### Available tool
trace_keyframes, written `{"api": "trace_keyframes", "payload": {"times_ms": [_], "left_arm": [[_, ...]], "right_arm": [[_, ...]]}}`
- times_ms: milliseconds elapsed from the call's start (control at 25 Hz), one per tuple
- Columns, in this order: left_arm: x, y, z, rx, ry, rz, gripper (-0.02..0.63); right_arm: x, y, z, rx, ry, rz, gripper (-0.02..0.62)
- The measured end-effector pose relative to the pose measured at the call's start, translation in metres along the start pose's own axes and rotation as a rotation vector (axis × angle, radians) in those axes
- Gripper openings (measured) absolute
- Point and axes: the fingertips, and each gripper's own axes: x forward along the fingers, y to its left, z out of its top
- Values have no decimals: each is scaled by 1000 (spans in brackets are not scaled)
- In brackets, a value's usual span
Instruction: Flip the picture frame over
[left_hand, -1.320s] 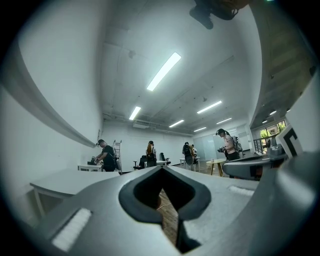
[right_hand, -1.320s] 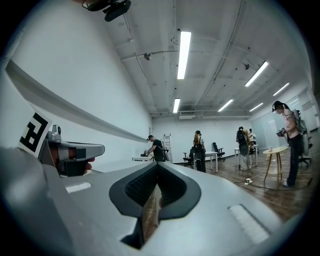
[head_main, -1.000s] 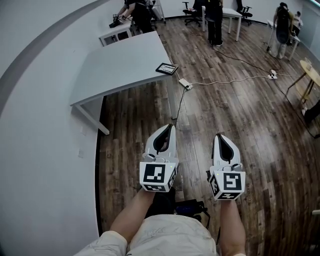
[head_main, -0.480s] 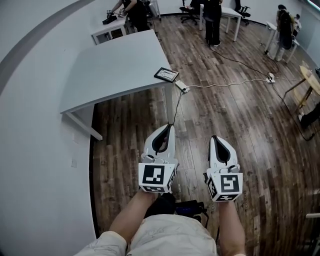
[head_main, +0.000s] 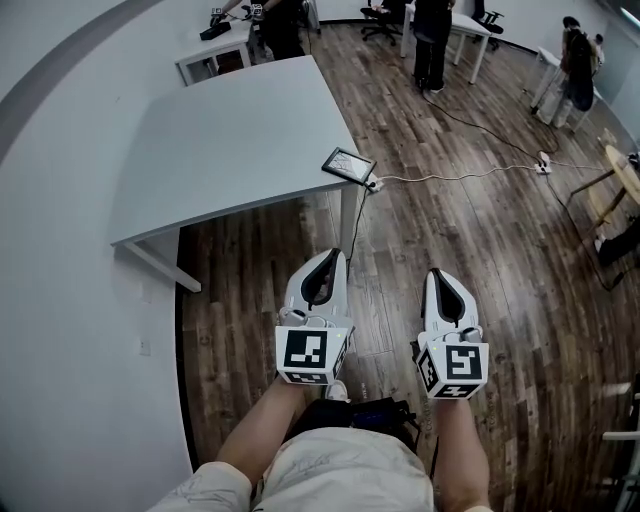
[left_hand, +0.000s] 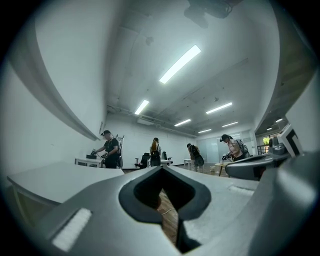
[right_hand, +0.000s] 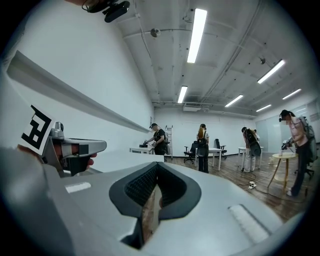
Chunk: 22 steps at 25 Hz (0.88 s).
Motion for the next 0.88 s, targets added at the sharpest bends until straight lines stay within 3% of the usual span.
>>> {"api": "trace_keyframes", "payload": {"times_ms": [480,880], "left_arm": [[49,42,-18,-27,12,12,0],[142,63,-20,-22,17,72,0]], "right_arm": [[70,-1,-8,-19,17,15,25],[166,-44,-9,10,11,90,25]]}}
